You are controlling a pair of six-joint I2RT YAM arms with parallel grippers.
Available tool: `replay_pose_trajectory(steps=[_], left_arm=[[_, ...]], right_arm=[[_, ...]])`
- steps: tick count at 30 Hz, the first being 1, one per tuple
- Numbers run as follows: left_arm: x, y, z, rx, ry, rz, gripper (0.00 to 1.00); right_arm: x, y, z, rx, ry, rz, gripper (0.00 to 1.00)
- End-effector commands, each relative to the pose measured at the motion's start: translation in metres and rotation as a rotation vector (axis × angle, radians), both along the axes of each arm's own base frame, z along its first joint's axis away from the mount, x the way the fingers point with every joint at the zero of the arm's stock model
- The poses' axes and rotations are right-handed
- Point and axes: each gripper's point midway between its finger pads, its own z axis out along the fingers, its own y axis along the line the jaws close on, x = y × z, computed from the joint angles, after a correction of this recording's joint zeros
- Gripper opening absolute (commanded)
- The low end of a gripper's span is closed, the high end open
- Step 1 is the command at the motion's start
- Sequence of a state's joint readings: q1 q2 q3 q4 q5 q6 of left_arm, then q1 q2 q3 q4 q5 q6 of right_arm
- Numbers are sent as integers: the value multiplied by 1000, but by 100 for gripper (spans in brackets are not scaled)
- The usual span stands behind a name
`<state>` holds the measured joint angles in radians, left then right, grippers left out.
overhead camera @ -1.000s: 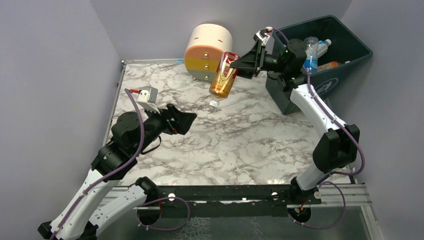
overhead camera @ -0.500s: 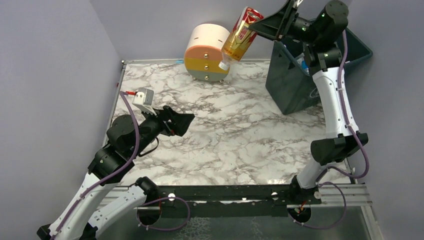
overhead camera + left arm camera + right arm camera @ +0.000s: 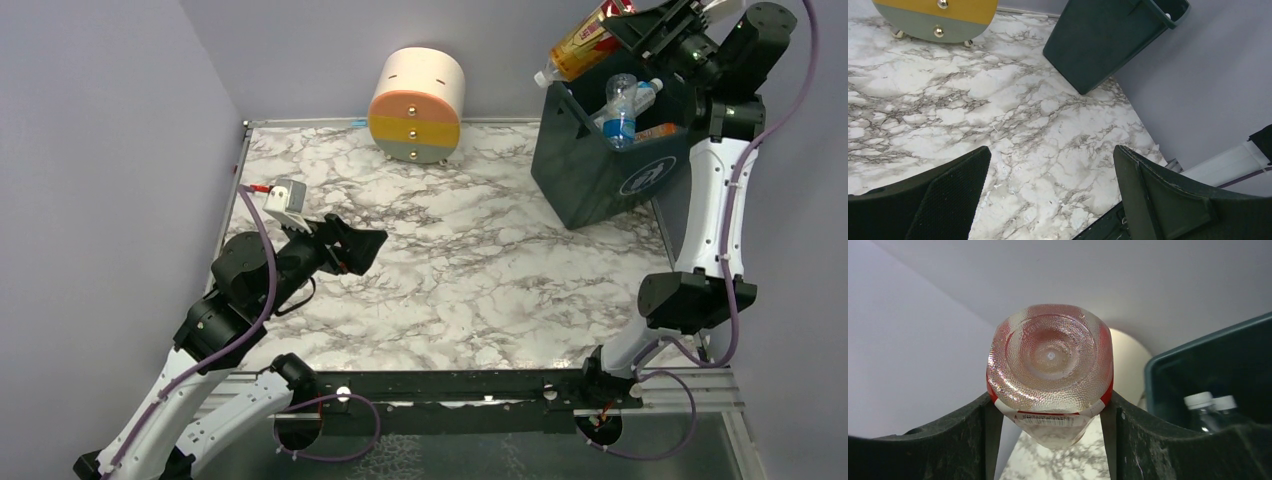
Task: Put the plastic bottles in the bin
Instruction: Place the plastic bottle in the trash bin.
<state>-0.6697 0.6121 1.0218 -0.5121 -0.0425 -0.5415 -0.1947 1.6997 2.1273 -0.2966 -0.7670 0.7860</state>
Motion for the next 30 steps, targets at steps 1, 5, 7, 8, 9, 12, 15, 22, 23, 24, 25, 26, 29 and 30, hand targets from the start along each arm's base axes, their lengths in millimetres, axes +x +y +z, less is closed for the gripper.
replay_pose_trajectory(steps=[1, 5, 7, 8, 9, 12, 15, 22, 23, 24, 25, 26, 29, 30], left_arm=[[0, 2, -1, 12, -10, 1, 99], [1, 0, -3, 20, -5, -1, 99], [2, -1, -4, 25, -1, -3, 99], [2, -2, -5, 25, 1, -5, 99], [2, -2, -5, 27, 1, -5, 99], [4, -3, -6, 32, 4, -8, 99], [4, -4, -6, 34, 7, -11, 99], [6, -7, -8, 36, 14, -17, 99], [6, -7, -7, 35, 13, -15, 99], [6, -6, -7, 34, 12, -14, 99], [6, -6, -7, 33, 12, -14, 99], [6, -6, -8, 34, 14, -12, 99], [6, -6, -10, 35, 17, -12, 99], [6, -6, -11, 36, 18, -11, 99]], right_arm=[[-14, -34, 26, -123, -100, -249, 62], [-15, -54, 23, -173, -96, -375, 62], [-17, -62, 24, -194, -99, -424, 62], [-16, -66, 22, -204, -95, -448, 62], [-16, -72, 22, -211, -90, -481, 62], [-15, -89, 20, -233, -80, -577, 62], [-8, -104, 15, -252, -58, -653, 61], [25, -114, -22, -229, 10, -667, 61], [29, -114, -28, -224, 21, -662, 61], [33, -114, -34, -222, 30, -655, 61], [38, -113, -40, -218, 43, -644, 61], [41, -112, -46, -217, 54, -634, 61], [49, -111, -65, -215, 92, -616, 61], [50, -110, -71, -215, 101, -612, 62]])
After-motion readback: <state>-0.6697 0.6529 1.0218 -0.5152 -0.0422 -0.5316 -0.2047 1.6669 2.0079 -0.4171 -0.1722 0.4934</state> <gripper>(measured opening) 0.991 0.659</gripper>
